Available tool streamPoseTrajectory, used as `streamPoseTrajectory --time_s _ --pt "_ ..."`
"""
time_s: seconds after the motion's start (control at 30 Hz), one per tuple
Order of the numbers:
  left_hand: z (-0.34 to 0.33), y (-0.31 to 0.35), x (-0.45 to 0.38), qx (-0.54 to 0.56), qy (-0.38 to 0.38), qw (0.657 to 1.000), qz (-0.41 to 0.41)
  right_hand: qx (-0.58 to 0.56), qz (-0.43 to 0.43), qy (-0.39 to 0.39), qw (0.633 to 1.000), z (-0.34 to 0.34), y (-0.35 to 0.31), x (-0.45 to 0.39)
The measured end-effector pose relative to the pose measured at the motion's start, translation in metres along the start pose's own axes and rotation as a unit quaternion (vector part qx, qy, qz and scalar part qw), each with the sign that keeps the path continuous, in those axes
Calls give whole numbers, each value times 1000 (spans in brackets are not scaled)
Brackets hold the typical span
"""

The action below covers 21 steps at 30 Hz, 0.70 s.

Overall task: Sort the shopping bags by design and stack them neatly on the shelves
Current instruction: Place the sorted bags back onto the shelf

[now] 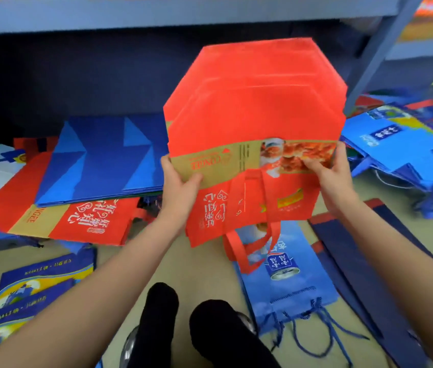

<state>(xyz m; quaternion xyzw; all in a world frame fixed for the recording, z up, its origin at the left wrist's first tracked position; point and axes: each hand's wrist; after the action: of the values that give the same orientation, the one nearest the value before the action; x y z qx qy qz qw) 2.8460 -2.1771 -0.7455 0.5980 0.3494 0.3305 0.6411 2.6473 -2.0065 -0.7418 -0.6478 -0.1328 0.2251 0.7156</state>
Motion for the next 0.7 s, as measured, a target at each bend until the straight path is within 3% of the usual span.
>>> streamPoseTrajectory --time_s 0.2,0.27,0.33,0.4,0.47,0.7 --pt "-10 -12 10 -10 -49 998 32 -36 -59 29 997 26 7 4" --pt "-12 -20 17 -50 -95 990 87 26 -65 -5 998 25 13 8" --pt "-12 -33 25 -119 -149 976 107 171 -41 -71 982 23 25 17" --pt "-12 -45 31 -235 -209 946 84 334 -7 -127 934 23 36 24" --pt "-9 -51 33 -321 -231 916 58 395 12 -150 906 26 43 23" --pt "-22 -20 22 -310 -216 926 -22 428 57 -168 886 54 -5 -2"
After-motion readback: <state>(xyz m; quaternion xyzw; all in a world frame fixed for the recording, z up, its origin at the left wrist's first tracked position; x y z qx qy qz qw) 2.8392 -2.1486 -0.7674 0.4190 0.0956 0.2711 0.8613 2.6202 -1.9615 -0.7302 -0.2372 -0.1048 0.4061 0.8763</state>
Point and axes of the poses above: each hand's wrist, its own x-axis away from the middle knuckle, its own z-axis out of the back of the hand, y = z × x, and after that the axes turned 2 degrees about -y, right-handed
